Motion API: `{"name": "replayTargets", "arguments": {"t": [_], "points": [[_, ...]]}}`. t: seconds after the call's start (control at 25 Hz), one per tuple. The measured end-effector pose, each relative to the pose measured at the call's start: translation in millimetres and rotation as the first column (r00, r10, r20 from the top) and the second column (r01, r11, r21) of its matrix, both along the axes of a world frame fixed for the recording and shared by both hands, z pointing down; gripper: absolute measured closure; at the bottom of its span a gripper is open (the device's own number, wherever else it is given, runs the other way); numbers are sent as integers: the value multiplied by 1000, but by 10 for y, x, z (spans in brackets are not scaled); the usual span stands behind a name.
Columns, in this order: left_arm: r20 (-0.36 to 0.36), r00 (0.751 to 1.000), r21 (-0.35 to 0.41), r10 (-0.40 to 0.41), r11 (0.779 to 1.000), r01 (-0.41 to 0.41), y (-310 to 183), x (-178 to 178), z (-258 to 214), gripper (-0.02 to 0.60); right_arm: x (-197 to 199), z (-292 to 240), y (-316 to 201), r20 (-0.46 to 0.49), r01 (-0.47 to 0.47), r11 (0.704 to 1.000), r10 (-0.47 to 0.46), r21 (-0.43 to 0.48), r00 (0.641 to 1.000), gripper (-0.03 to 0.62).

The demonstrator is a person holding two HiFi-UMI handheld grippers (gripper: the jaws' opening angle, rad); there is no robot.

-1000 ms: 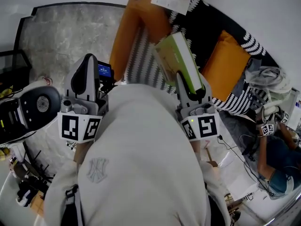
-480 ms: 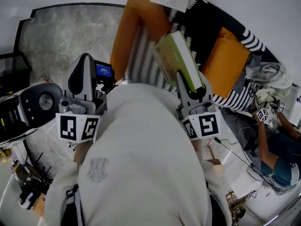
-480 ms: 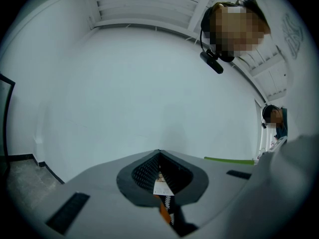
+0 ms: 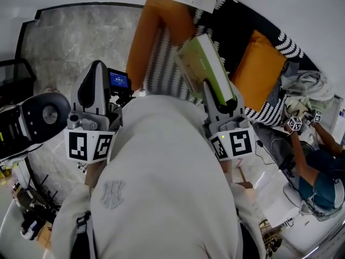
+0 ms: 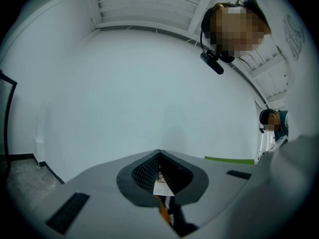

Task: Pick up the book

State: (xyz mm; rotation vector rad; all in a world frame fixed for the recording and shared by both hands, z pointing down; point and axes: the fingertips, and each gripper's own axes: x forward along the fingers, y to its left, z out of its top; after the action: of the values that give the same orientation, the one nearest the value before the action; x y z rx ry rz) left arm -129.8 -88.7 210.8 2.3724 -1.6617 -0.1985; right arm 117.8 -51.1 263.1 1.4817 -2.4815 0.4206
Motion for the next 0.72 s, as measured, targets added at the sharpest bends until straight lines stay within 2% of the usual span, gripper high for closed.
{"name": "replayTargets", "arguments": {"t": [0.72], "points": [[-13,1000,30,-24,999,24,68,-14,-79,572,48,-91,-7,16,5,999,-6,32,1000,444]]}}
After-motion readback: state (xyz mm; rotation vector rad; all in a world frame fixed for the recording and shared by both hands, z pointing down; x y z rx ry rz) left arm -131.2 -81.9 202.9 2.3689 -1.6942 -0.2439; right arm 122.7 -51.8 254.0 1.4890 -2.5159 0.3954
